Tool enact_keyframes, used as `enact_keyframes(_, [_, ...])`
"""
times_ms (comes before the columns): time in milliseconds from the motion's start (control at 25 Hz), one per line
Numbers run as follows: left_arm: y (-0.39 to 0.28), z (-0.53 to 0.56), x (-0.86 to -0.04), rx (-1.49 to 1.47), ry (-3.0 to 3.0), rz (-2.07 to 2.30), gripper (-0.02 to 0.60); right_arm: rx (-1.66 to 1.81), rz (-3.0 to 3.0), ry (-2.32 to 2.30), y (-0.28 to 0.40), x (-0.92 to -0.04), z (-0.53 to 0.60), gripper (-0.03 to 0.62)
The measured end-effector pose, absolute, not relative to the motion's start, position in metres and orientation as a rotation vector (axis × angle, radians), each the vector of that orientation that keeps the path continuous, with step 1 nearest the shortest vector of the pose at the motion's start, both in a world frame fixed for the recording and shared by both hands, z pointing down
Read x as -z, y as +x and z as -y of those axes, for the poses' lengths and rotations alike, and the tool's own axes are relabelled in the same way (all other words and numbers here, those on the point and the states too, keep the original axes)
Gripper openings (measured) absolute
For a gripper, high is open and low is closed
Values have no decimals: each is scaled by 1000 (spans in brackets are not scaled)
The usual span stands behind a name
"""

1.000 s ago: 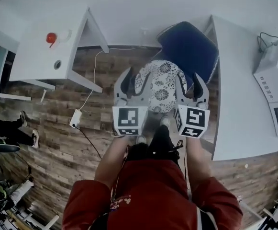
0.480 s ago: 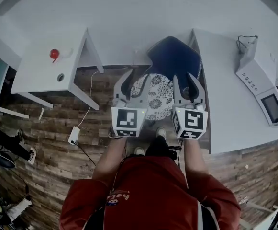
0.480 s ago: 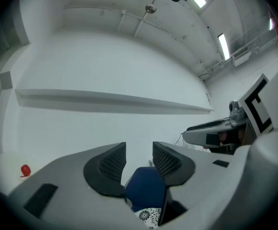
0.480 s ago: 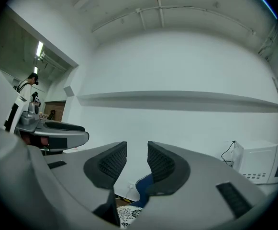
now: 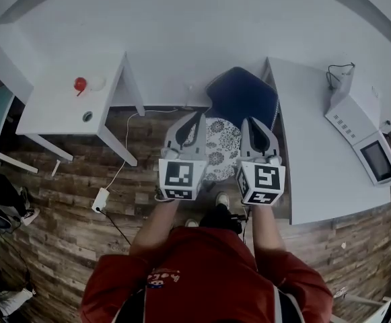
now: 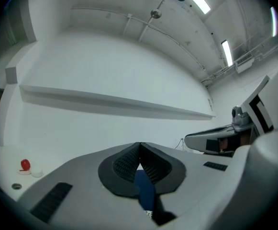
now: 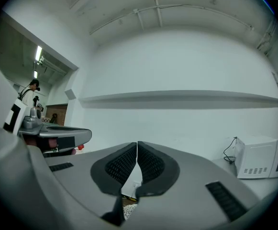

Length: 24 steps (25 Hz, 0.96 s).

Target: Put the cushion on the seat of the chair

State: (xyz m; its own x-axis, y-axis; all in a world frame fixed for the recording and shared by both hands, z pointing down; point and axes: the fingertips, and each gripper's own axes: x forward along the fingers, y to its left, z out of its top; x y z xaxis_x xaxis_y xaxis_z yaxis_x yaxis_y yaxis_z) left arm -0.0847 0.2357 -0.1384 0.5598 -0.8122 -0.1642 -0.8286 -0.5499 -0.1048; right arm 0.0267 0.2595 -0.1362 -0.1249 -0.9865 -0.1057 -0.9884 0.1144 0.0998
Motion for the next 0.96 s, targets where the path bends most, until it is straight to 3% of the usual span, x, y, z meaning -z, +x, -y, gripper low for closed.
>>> enact_keyframes(960, [-113,-244,146,-173,-2585,-1383,28,-235,-2265,-2077,13,151,-271,32])
